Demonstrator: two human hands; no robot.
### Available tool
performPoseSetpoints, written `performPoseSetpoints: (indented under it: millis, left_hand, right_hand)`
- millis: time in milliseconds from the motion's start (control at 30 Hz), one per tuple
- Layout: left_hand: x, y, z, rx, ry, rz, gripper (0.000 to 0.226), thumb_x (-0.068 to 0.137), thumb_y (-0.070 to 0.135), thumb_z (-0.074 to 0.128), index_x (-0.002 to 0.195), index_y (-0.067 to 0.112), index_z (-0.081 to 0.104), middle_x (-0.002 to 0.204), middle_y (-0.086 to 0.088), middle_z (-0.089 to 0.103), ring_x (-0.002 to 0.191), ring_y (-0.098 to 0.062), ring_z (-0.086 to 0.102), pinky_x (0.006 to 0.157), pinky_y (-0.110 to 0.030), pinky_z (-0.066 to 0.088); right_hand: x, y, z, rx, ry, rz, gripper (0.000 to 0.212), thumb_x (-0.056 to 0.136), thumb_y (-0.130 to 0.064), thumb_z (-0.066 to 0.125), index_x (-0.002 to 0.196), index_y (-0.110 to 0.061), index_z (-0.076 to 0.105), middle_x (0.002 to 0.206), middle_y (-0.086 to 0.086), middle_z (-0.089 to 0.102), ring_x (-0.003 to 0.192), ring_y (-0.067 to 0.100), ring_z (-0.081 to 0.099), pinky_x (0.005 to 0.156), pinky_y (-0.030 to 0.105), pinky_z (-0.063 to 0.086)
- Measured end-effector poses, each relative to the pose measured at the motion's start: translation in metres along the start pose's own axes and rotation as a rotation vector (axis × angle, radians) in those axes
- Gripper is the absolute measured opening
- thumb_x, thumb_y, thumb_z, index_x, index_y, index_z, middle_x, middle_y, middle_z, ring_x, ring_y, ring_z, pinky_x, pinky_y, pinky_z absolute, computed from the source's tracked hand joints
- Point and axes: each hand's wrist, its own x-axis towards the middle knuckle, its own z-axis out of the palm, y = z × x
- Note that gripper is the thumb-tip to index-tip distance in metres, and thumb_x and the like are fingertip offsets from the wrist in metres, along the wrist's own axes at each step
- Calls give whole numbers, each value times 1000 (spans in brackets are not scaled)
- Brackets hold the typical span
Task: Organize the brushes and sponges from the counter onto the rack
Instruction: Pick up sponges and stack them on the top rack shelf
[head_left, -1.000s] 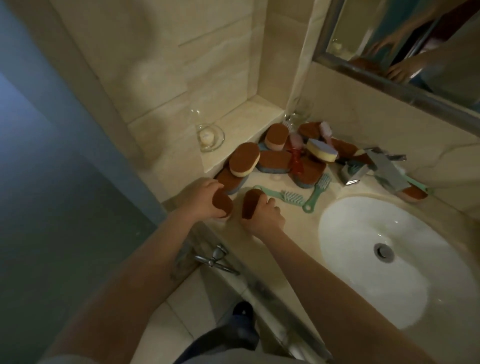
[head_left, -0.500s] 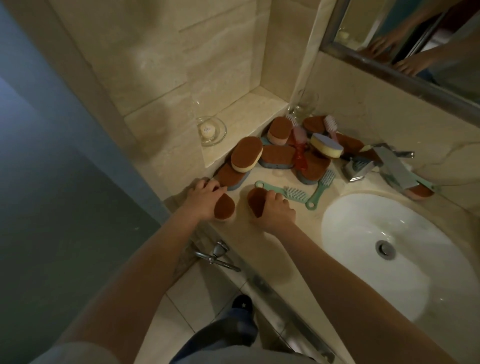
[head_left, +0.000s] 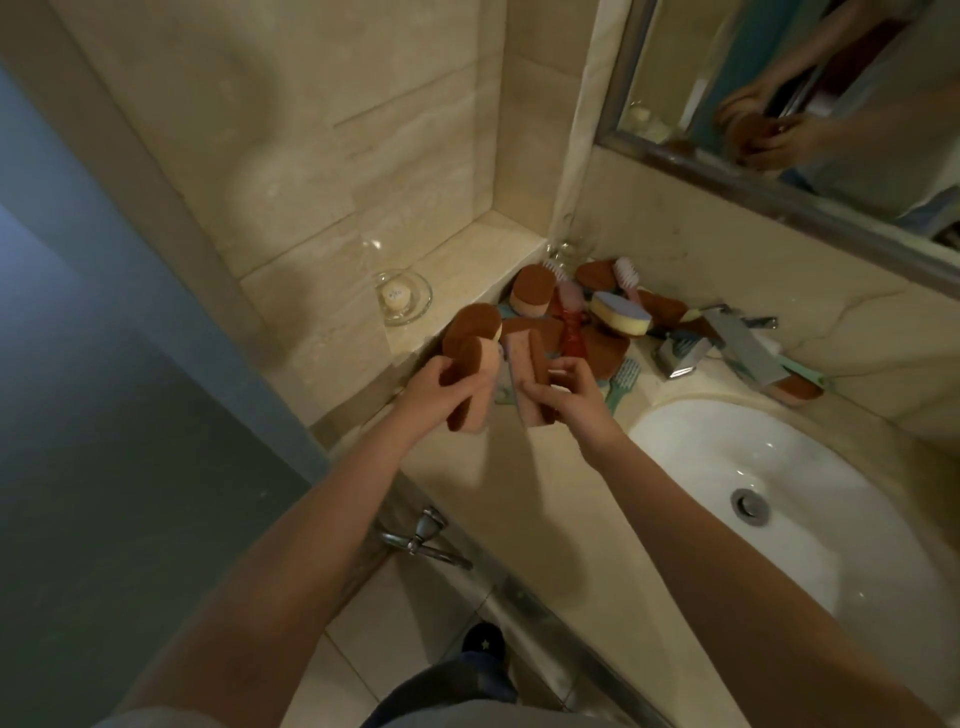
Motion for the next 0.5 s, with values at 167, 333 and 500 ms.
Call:
performPoseSetpoints:
  millis: [167,333,500]
  left_hand:
    - [-2,52,35,-235,-35,49,58,83,52,59,129,21,45,122,-5,59,106,-21,59,92,-41,51]
    - [-9,96,73,-309,-53,151,44,91,41,53,128,21,40,112,0,56,89,-11,59,73,-30,53]
    - [-20,138,108,-344,-175,192,21,86,47,58,102,34,52,114,0,63,99,-17,62,85,-38,53]
  right_hand:
    - [-11,-34,-33,205,-28,-67,44,64,-25,80,99,-19,53,112,10,58,102,26,60,79,38,53]
    - [-29,-59,-71,251,-3,-148,27,84,-11,68,104,-12,49,102,6,63,86,16,67,66,26,54]
    - [-51,-82,-115,264,155,-244,21,82,-18,70,96,-18,53,102,5,64,84,16,64,65,27,50]
